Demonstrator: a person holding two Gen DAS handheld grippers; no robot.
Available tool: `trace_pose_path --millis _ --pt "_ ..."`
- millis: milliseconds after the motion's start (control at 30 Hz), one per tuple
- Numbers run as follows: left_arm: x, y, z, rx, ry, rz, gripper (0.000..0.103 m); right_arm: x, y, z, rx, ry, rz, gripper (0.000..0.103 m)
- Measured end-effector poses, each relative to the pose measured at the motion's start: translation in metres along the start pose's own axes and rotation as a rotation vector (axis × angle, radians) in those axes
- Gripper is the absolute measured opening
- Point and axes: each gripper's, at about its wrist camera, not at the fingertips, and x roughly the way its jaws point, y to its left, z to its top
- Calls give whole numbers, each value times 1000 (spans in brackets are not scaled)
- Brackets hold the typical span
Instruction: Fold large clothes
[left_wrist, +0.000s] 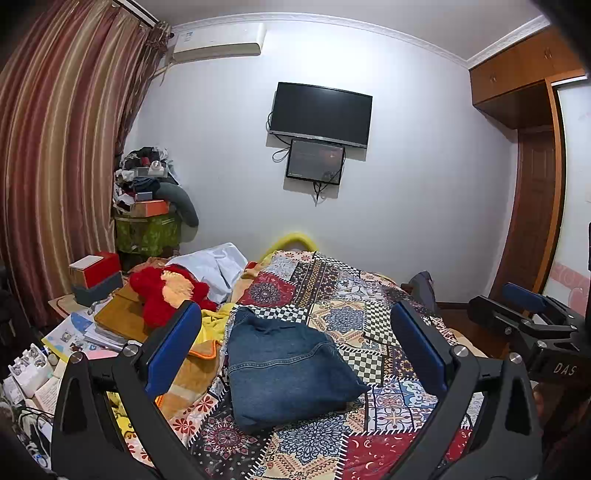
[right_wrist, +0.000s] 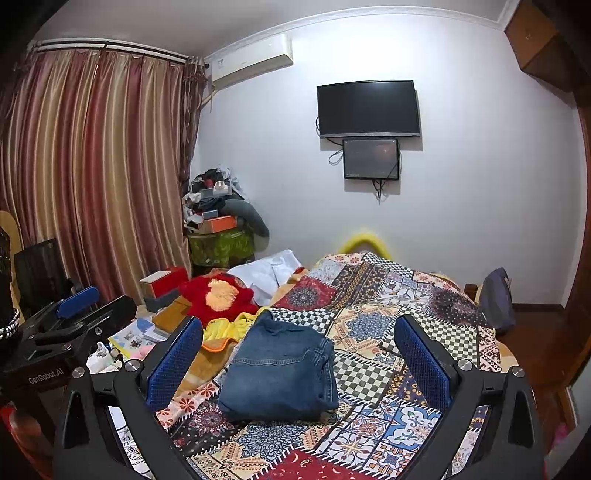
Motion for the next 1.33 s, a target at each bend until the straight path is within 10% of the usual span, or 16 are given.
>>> trace_pose_path --millis 1333 --pt "2 1 2 17 27 -70 103 -1 9 5 20 -12 -7 103"
